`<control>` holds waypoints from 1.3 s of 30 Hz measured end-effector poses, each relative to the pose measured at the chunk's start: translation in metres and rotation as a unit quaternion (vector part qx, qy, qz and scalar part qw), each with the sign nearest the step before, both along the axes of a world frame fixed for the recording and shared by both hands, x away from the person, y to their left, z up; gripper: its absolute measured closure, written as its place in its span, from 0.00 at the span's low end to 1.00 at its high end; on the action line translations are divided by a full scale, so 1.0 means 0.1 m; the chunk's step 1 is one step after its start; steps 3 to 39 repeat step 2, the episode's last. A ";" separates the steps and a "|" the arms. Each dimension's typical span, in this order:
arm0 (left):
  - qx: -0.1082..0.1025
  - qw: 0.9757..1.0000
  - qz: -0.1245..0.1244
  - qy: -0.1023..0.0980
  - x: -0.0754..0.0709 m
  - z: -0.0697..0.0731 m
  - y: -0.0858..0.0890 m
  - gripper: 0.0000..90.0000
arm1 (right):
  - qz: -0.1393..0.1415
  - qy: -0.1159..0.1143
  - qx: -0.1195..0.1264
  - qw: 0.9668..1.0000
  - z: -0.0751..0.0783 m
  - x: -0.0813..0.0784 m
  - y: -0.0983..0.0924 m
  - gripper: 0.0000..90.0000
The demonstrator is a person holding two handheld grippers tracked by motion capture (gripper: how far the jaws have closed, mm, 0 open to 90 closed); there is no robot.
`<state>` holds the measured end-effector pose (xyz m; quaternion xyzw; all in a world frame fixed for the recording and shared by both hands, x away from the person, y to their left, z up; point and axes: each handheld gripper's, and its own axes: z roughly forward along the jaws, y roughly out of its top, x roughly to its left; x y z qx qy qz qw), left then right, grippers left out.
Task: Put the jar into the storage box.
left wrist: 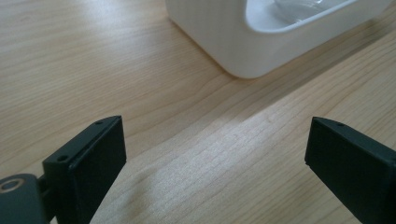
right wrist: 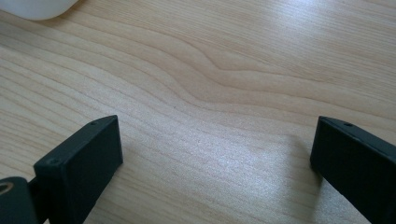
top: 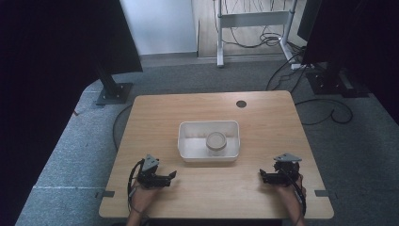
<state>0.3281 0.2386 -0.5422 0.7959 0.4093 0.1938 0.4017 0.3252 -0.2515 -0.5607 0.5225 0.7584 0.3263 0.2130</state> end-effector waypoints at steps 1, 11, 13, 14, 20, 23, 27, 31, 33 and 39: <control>0.001 1.000 0.001 0.002 0.00 -0.01 0.00 0.06 | 0.000 0.000 0.000 1.000 0.00 0.00 0.00 0.02; 0.002 1.000 0.002 0.003 0.00 -0.01 0.00 0.06 | 0.000 0.000 0.000 1.000 0.00 0.00 0.00 0.02; 0.002 1.000 0.002 0.003 0.00 -0.01 0.00 0.06 | 0.000 0.000 0.000 1.000 0.00 0.00 0.00 0.02; 0.002 1.000 0.002 0.003 0.00 -0.01 0.00 0.06 | 0.000 0.000 0.000 1.000 0.00 0.00 0.00 0.02; 0.002 1.000 0.002 0.003 0.00 -0.01 0.00 0.06 | 0.000 0.000 0.000 1.000 0.00 0.00 0.00 0.02; 0.002 1.000 0.002 0.003 0.00 -0.01 0.00 0.06 | 0.000 0.000 0.000 1.000 0.00 0.00 0.00 0.02; 0.002 1.000 0.002 0.003 0.00 -0.01 0.00 0.06 | 0.000 0.000 0.000 1.000 0.00 0.00 0.00 0.02; 0.002 1.000 0.002 0.003 0.00 -0.01 0.00 0.06 | 0.000 0.000 0.000 1.000 0.00 0.00 0.00 0.02; 0.002 1.000 0.002 0.003 0.00 -0.01 0.00 0.06 | 0.000 0.000 0.000 1.000 0.00 0.00 0.00 0.02; 0.002 1.000 0.002 0.003 0.00 -0.01 0.00 0.06 | 0.000 0.000 0.000 1.000 0.00 0.00 0.00 0.02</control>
